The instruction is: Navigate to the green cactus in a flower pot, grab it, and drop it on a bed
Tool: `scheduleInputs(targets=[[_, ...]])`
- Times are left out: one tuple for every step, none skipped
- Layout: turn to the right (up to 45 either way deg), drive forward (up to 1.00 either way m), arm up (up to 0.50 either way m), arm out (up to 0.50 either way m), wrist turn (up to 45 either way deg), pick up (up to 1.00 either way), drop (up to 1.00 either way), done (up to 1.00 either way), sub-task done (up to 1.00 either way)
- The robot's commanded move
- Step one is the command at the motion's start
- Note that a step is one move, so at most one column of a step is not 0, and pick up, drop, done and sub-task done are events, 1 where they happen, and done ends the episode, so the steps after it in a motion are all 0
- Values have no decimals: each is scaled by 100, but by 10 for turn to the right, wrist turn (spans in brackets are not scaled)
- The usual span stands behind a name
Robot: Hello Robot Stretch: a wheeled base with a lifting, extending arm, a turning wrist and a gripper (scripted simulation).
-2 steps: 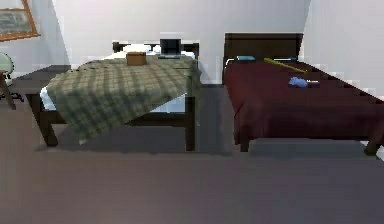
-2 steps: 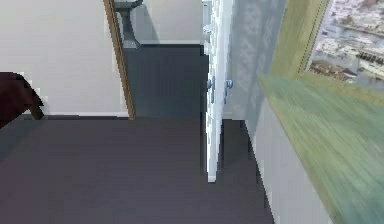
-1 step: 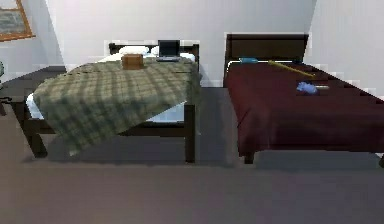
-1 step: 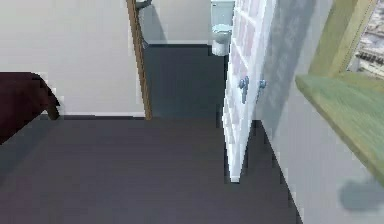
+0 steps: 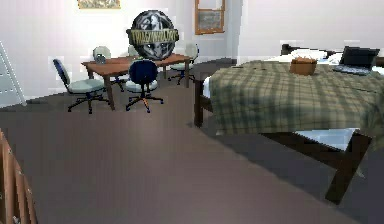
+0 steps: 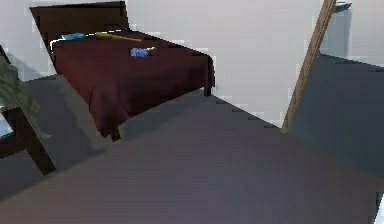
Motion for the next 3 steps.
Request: scheduleInputs(targets=[[-90, 0, 0, 0, 0, 0, 0, 0, 0], [0, 65, 0, 0, 0, 0, 0, 0, 0], [-330, 0, 0, 0, 0, 0, 0, 0, 0]])
